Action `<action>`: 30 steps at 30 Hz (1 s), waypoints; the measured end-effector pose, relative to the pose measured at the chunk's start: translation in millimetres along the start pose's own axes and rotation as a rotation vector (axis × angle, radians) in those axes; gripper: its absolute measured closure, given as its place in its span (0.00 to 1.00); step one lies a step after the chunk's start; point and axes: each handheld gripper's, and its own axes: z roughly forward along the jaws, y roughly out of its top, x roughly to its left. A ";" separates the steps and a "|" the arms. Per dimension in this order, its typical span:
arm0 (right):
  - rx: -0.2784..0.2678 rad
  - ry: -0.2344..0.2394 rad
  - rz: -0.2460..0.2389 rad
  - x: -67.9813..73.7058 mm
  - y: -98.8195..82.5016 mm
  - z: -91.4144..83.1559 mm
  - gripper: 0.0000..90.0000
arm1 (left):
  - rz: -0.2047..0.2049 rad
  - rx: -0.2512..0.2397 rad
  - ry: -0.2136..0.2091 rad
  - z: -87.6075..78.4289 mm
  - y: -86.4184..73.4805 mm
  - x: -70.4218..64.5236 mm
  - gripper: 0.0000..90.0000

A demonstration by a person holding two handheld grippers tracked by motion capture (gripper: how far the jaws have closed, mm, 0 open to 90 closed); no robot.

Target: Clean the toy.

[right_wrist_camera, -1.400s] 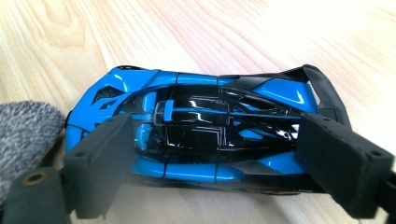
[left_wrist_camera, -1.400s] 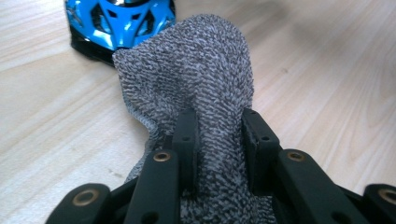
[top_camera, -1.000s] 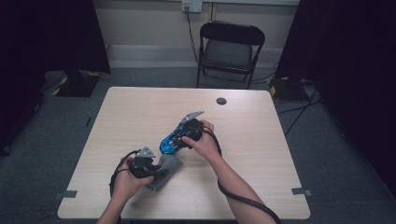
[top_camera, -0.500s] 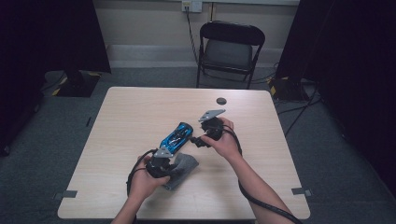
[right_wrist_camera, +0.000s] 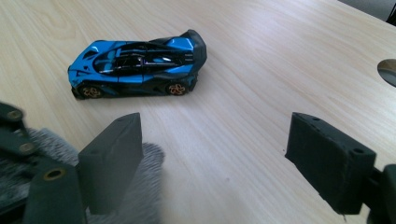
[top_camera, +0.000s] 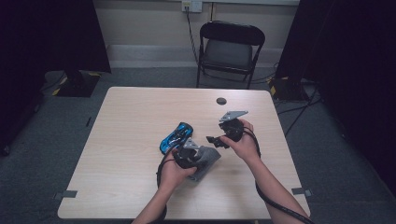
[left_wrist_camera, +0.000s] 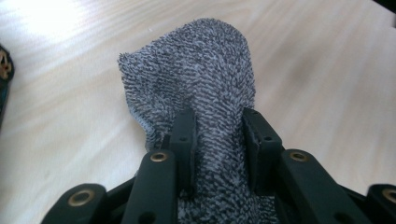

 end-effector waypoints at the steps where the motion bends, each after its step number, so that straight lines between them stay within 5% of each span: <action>1: 0.003 -0.002 0.001 0.0 -0.9 -1.0 0.20 | -0.001 0.000 -0.001 1.9 2.1 0.1 0.75; 4: 0.001 0.003 -0.003 0.1 -2.1 -0.5 0.20 | -0.005 0.001 -0.007 5.5 4.8 -0.7 0.70; 7: 0.012 0.008 -0.018 2.8 -2.5 2.7 0.20 | 0.011 -0.010 -0.009 5.9 5.7 -0.7 0.51; 12: 0.035 0.010 -0.035 7.1 -5.5 6.7 0.20 | 0.038 -0.005 -0.010 -7.3 9.4 1.0 0.38; 22: 0.032 0.011 -0.001 9.7 -20.4 -15.8 0.26 | 0.030 0.002 0.031 -44.4 -13.9 24.1 0.47; 30: 0.074 0.025 0.015 14.2 -48.2 -22.4 0.33 | 0.007 0.026 0.027 -46.8 -27.7 35.5 0.58</action>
